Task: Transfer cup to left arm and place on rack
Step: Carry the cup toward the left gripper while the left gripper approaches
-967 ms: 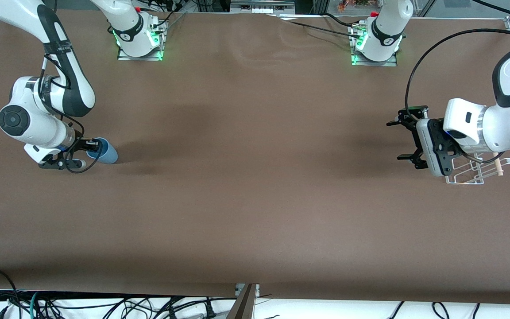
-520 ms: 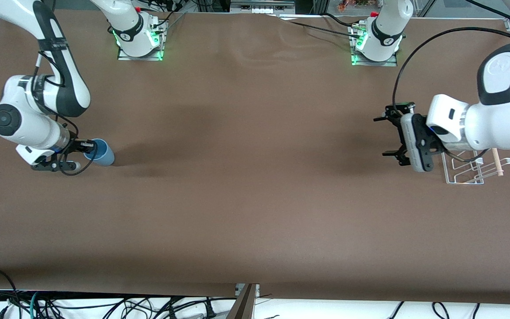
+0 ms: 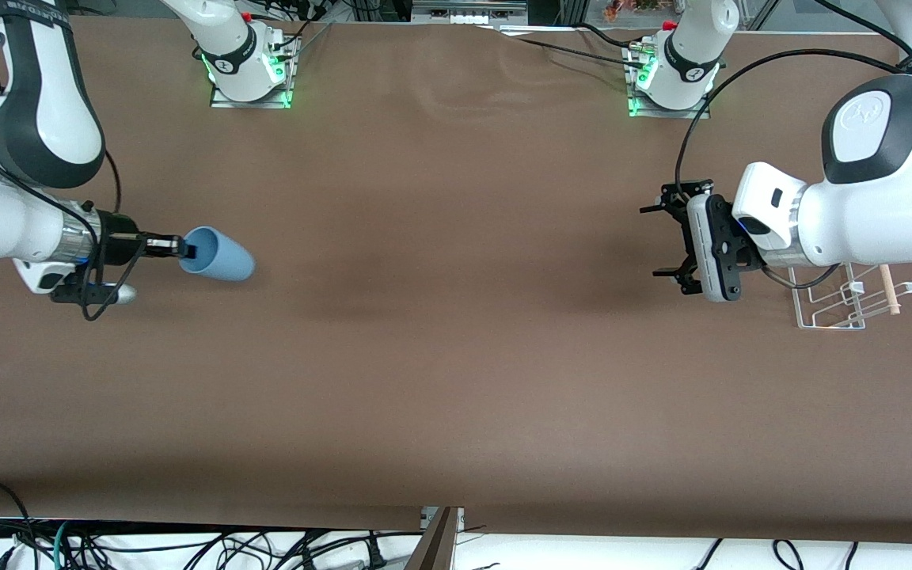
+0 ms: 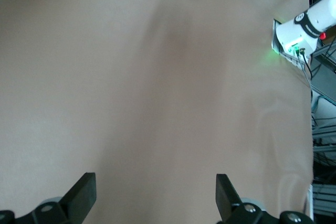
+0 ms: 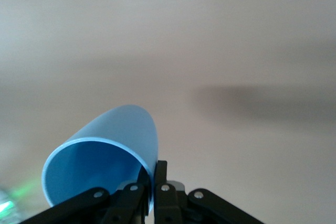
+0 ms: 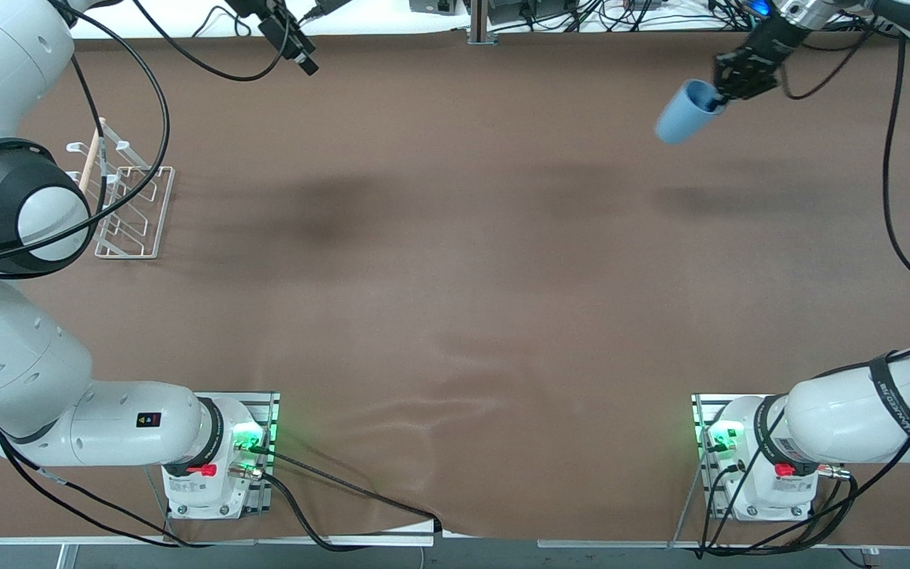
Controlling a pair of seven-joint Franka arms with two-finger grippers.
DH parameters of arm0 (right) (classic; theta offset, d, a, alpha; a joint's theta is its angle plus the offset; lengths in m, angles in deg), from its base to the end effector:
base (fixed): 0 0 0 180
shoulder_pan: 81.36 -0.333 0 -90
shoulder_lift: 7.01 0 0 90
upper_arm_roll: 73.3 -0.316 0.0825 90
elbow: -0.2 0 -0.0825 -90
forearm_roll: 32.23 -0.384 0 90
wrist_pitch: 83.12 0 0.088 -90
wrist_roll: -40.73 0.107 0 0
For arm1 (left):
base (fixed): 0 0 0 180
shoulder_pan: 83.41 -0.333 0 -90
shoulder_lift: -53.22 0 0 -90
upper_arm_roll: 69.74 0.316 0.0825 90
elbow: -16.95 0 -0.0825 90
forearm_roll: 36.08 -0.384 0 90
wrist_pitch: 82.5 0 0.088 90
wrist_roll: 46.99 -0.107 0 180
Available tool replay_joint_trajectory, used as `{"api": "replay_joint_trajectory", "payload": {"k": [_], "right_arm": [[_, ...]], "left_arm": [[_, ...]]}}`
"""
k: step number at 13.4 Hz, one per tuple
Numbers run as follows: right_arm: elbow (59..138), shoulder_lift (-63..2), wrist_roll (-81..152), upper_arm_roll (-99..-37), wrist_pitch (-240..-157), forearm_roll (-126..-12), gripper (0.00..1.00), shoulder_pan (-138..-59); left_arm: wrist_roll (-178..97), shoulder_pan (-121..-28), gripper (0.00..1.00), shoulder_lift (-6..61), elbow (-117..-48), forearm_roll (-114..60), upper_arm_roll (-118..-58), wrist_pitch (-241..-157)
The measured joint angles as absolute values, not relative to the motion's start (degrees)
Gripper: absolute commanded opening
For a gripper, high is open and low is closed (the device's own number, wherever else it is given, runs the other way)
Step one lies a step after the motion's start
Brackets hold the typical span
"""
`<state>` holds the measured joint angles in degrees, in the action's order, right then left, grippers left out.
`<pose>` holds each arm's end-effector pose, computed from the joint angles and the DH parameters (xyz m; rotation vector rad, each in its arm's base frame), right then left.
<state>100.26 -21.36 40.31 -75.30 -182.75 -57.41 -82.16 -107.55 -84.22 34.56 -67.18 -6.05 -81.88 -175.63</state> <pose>0.6009 0.0667 0.4175 -2.6923 0.1017 0.3615 0.6241 -0.1585 0.5020 2.1120 -1.4081 0.1329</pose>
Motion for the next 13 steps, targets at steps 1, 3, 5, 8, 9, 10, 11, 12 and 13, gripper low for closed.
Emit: {"api": "replay_joint_trajectory", "payload": {"k": [1,3,5,8,9,10,11,12,13], "right_arm": [[100.2,-21.9,40.3,-75.4,-182.9,-63.7,0.00,-84.2],[99.7,-23.7,40.7,-75.5,-184.7,-74.3,0.00,-89.4],[98.3,-26.4,40.9,-75.8,-187.9,-83.5,0.00,-94.0],[92.2,-31.6,40.9,-76.0,-188.9,-93.5,0.00,-99.0],[90.1,-33.0,40.9,-76.0,-188.9,-95.9,0.00,-100.2],[88.5,-34.2,40.9,-76.0,-189.1,-98.0,0.00,-101.1],[87.4,-35.2,40.9,-76.0,-190.0,-100.1,0.00,-101.9],[86.8,-35.7,40.8,-76.0,-191.6,-101.9,0.00,-103.0],[86.3,-36.1,40.8,-76.1,-193.9,-103.6,0.00,-104.3]], "left_arm": [[-107.8,-84.1,1.00,34.5,-67.2,-5.8,-82.9,-177.1],[-107.9,-84.0,1.00,34.5,-67.5,-5.8,-85.6,-180.9],[-107.9,-83.5,1.00,34.5,-68.6,-5.8,-88.3,-185.7],[-108.0,-82.1,1.00,34.5,-70.4,-5.8,-90.1,-190.8],[-108.1,-81.6,1.00,34.5,-70.8,-5.8,-90.3,-192.0],[-108.2,-81.1,1.00,34.6,-71.2,-6.1,-90.8,-193.6],[-108.3,-80.8,1.00,34.8,-71.6,-7.3,-91.7,-195.1],[-108.3,-80.5,1.00,34.9,-71.7,-9.3,-92.9,-196.4],[-108.3,-80.2,1.00,35.1,-71.8,-11.1,-94.0,-197.4]]}}
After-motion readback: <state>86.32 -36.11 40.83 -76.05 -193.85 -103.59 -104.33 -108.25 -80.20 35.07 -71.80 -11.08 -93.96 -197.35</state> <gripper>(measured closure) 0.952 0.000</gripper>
